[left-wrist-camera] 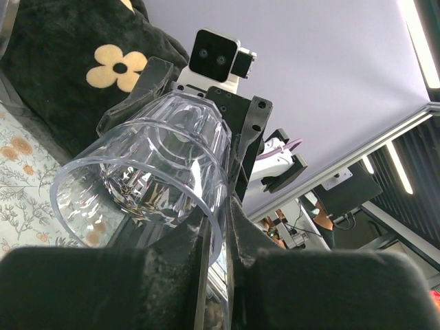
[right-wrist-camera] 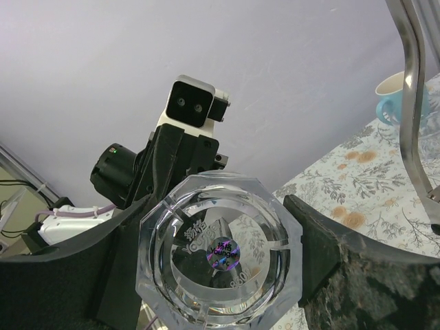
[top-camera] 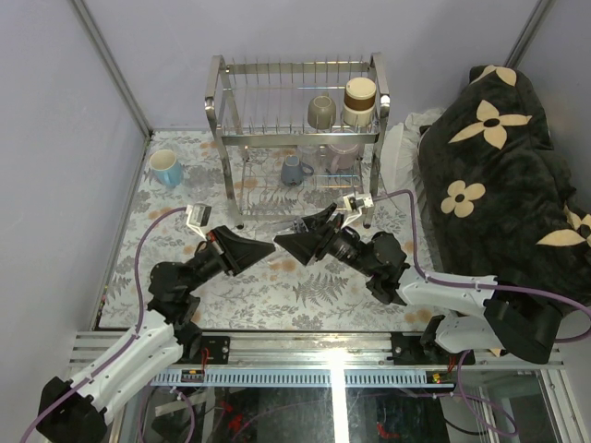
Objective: Unload the cups from the dish rack
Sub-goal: Place the cup at the center of the board.
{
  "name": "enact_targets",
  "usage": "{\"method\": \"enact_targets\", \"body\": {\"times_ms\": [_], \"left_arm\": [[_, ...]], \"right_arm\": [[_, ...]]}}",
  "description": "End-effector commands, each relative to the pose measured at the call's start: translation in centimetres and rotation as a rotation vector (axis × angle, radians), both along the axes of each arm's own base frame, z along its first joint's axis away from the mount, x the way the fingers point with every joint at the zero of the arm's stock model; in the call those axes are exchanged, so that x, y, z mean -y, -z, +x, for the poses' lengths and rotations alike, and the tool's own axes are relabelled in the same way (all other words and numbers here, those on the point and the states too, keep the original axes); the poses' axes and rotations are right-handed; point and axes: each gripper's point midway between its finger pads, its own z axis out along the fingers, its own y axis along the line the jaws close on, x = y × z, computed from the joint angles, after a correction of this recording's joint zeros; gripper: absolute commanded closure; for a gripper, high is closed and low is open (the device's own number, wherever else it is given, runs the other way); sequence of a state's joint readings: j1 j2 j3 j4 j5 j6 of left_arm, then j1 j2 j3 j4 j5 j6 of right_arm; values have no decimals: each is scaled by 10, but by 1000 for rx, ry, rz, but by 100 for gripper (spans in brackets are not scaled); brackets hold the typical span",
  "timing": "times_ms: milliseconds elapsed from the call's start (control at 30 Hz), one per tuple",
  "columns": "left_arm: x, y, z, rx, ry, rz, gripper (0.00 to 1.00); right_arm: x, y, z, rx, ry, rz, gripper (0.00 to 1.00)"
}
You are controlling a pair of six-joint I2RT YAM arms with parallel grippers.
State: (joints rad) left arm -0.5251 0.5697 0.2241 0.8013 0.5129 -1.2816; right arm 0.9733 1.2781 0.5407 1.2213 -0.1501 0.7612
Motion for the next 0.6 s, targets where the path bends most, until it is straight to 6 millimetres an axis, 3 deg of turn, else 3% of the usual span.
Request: {"method": "enact_targets", "body": {"times_ms": [0, 167, 267, 367, 567], "left_arm": [[-5, -13, 10, 35, -73, -3, 100], [-5, -15, 10, 40, -81, 9, 100], [-5, -15, 12, 39, -92, 27, 100], [-5, -15, 13, 40, -101, 38, 100], [-4, -12, 16, 27, -106, 54, 100]], "right_arm": [[13, -38, -12, 87, -11, 128, 48], [16, -37, -11, 91, 4, 121, 28], [18, -34, -9, 90, 23, 108, 10], [20, -35, -8, 97, 37, 103, 0], [28, -34, -7, 106, 75, 81, 1]]}}
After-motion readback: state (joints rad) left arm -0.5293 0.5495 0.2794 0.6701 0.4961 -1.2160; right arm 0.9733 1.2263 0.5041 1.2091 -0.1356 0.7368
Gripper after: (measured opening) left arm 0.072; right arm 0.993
